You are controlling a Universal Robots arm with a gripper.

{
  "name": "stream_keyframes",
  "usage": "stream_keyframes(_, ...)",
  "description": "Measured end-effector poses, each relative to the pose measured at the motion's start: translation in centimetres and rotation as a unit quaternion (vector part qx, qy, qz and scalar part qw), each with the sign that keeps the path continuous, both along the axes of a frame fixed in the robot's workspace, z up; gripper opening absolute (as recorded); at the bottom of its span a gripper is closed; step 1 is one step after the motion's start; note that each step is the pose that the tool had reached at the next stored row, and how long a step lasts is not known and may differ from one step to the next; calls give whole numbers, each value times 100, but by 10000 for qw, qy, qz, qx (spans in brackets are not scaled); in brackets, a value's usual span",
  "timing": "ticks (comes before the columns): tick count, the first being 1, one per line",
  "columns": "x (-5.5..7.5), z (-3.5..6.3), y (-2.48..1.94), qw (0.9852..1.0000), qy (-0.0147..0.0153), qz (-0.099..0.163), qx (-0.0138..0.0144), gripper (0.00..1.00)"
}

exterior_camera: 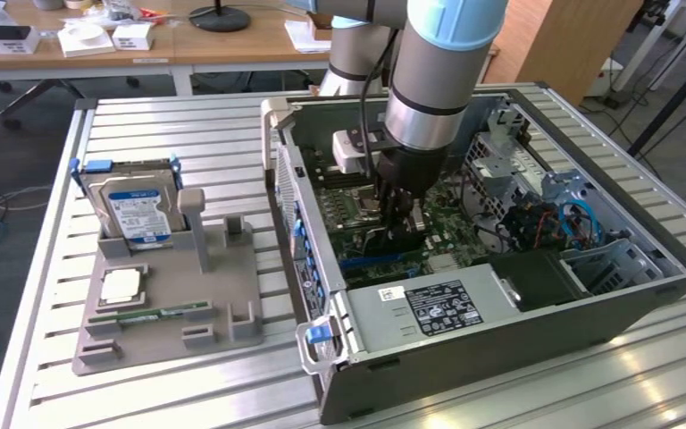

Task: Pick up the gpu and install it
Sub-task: 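Insert the gpu into the slot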

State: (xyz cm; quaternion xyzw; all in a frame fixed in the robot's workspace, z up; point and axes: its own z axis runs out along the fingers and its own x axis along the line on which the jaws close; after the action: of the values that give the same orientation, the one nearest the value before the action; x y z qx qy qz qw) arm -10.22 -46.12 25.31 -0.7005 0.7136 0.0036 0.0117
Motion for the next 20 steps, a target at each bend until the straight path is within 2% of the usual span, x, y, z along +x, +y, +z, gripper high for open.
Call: stream_keyframes(20, -1, 2, 5, 10000, 1, 0, 0, 26)
